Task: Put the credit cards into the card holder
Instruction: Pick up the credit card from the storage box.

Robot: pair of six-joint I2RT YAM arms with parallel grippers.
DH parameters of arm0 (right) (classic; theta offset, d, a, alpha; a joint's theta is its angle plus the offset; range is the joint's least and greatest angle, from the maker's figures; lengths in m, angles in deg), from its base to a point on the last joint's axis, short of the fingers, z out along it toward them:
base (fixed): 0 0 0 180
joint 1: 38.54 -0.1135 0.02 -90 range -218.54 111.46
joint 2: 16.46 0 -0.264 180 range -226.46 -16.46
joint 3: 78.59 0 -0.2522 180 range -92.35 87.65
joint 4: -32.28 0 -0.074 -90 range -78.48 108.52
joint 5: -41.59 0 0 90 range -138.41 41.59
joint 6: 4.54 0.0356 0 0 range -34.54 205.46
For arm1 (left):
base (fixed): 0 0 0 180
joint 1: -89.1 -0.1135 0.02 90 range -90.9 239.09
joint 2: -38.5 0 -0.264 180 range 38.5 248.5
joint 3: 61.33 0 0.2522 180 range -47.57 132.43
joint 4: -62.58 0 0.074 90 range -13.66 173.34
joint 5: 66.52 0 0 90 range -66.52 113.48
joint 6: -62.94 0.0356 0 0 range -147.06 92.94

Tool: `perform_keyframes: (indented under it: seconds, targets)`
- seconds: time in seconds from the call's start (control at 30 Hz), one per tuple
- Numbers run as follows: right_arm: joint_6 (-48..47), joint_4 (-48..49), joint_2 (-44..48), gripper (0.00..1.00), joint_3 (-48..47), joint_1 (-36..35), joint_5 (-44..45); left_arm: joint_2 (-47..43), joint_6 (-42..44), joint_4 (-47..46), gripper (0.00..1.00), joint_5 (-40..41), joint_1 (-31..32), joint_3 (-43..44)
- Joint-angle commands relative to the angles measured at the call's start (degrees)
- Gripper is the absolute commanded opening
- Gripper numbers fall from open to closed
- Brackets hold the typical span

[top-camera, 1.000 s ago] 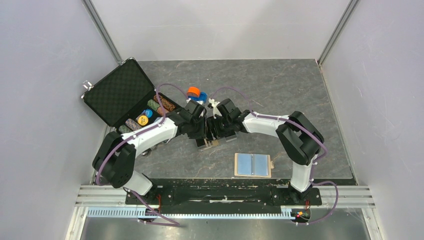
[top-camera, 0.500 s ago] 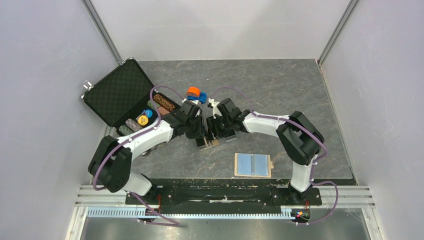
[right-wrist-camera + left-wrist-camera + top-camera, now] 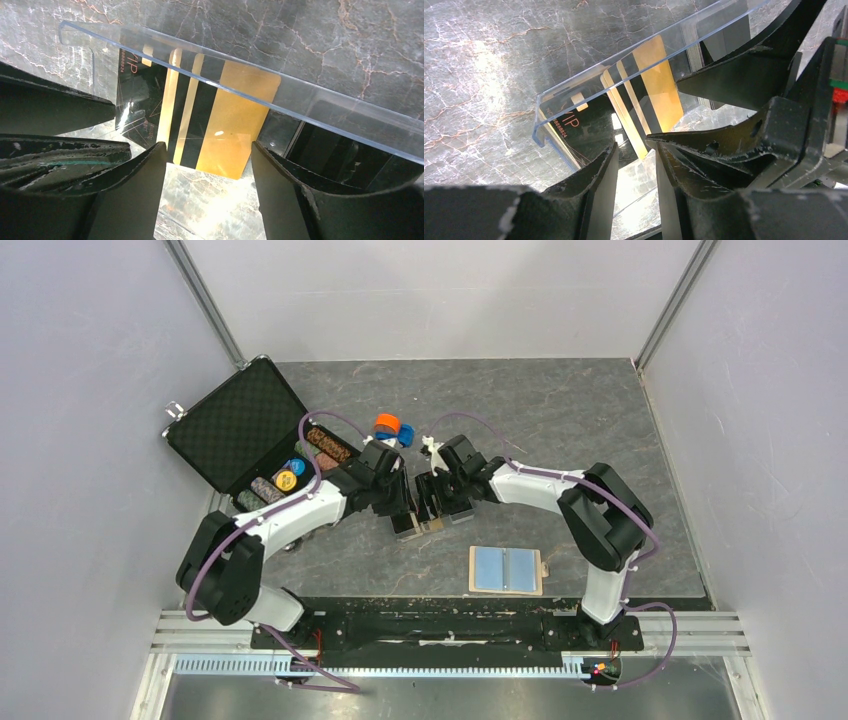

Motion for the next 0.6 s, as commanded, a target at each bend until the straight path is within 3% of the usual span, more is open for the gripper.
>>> perform_keyframes:
  seconds: [0.0, 0.23, 0.57]
  targets:
    - [-3.2, -5.8, 2.0, 0.67, -1.6, 0.6, 6.4, 1.3, -1.7, -1.7, 0.40, -1.2, -0.2, 2.0]
    - [-4.6, -7.8, 1.1, 0.72, -3.1, 0.6, 7.3, 4.2, -2.2, -2.6, 0.39, -2.7, -0.1, 3.3]
    - [-1.5, -2.8, -1.9, 0.77, 1.0, 0.6, 2.5, 3.4, -3.3, -3.0, 0.37, -1.1, 0.2, 3.0]
